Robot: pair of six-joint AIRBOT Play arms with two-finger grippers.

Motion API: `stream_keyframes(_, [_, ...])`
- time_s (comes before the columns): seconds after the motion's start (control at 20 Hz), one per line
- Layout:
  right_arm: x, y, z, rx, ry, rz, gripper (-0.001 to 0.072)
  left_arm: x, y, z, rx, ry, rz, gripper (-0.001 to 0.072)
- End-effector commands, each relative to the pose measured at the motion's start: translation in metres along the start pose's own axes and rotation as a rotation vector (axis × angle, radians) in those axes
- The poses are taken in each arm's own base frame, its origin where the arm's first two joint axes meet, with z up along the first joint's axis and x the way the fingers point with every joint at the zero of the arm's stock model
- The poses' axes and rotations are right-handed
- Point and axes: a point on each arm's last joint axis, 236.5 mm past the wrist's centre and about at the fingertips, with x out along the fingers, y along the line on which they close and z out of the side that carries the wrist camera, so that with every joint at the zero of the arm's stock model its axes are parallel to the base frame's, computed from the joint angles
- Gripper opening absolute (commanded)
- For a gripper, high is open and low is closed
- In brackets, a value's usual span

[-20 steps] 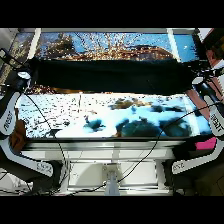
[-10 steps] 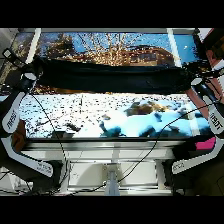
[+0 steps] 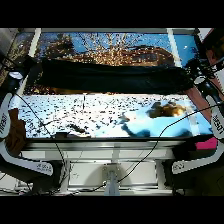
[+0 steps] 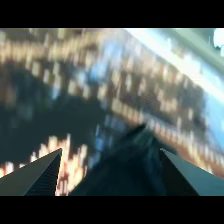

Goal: Fold the clothes and pants, and hang the long-sleeved shirts on hangers.

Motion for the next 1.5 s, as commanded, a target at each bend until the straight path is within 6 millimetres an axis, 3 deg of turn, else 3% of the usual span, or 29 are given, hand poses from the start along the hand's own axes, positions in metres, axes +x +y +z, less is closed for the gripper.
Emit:
stream_keyframes(0.0, [-0.003, 0.003, -0.009, -0.063, 0.05, 0.004, 0.055, -0.022, 0.037, -0.058, -0.246, 0.352, -0.008, 0.0709])
stream_keyframes(0.15, [-0.003, 0.003, -0.009, -0.067, 0.049, 0.004, 0.055, -0.049, 0.059, -0.091, -0.374, 0.574, -0.049, 0.072])
stream_keyframes(0.3, [-0.003, 0.003, -0.009, -0.076, 0.049, 0.004, 0.055, -0.05, 0.062, -0.091, -0.406, 0.584, -0.059, 0.072])
stream_keyframes(0.45, [-0.003, 0.003, -0.012, -0.076, 0.061, 0.004, 0.055, -0.036, 0.054, -0.097, -0.382, 0.556, -0.05, 0.0719])
stream_keyframes(0.65, [-0.004, 0.002, -0.017, -0.076, 0.084, 0.002, 0.055, -0.016, 0.04, -0.122, -0.35, 0.553, -0.04, 0.0718])
stream_keyframes(0.8, [-0.005, 0.003, -0.017, -0.076, 0.09, 0.004, 0.055, 0.002, 0.034, -0.126, -0.332, 0.49, -0.019, 0.0718])
stream_keyframes(1.05, [-0.018, 0.02, 0.004, -0.08, 0.051, 0.035, 0.055, 0.022, 0.027, -0.136, -0.296, 0.424, 0.007, 0.0712])
stream_keyframes(1.2, [-0.032, 0.036, 0.022, -0.083, 0.021, 0.064, 0.0549, 0.031, 0.021, -0.13, -0.272, 0.357, 0.017, 0.0706])
stream_keyframes(1.35, [-0.05, 0.051, 0.026, -0.105, 0.054, 0.09, 0.0547, 0.039, 0.018, -0.115, -0.251, 0.263, 0.031, 0.0696])
stream_keyframes(1.4, [-0.057, 0.056, 0.023, -0.126, 0.087, 0.098, 0.0546, 0.041, 0.017, -0.11, -0.246, 0.233, 0.036, 0.0642])
stream_keyframes(1.45, [-0.066, 0.061, 0.018, -0.165, 0.126, 0.109, 0.0547, 0.042, 0.017, -0.106, -0.243, 0.215, 0.039, 0.0474])
